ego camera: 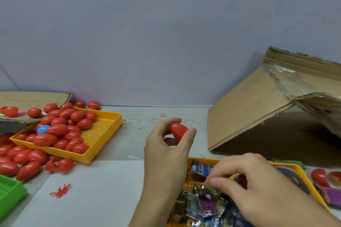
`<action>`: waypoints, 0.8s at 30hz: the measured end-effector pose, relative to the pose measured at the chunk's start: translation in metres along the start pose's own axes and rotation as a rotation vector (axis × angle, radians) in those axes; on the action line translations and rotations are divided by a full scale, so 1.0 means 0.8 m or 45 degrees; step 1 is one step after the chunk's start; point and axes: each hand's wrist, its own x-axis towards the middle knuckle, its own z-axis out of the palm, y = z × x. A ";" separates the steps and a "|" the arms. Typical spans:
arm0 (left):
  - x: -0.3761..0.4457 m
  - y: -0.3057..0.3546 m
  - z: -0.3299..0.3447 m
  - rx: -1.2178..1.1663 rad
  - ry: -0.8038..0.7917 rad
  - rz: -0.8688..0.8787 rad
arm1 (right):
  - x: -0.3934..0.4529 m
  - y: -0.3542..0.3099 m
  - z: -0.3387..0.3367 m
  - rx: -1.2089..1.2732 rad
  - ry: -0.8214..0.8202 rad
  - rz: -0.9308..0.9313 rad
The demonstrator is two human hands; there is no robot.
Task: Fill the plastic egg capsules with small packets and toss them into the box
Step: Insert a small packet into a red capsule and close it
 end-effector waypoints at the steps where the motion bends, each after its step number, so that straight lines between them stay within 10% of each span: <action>1: 0.000 0.000 0.000 -0.020 -0.009 -0.005 | 0.000 0.002 0.000 0.037 0.100 0.003; 7: 0.002 -0.001 0.002 -0.174 -0.171 -0.091 | 0.004 0.017 -0.003 0.472 0.672 0.070; 15: -0.008 0.015 0.003 -0.213 -0.574 -0.101 | 0.010 0.009 0.004 0.882 0.688 0.045; 24: -0.010 0.015 0.006 -0.124 -0.447 0.101 | 0.013 0.012 0.006 0.962 0.773 0.120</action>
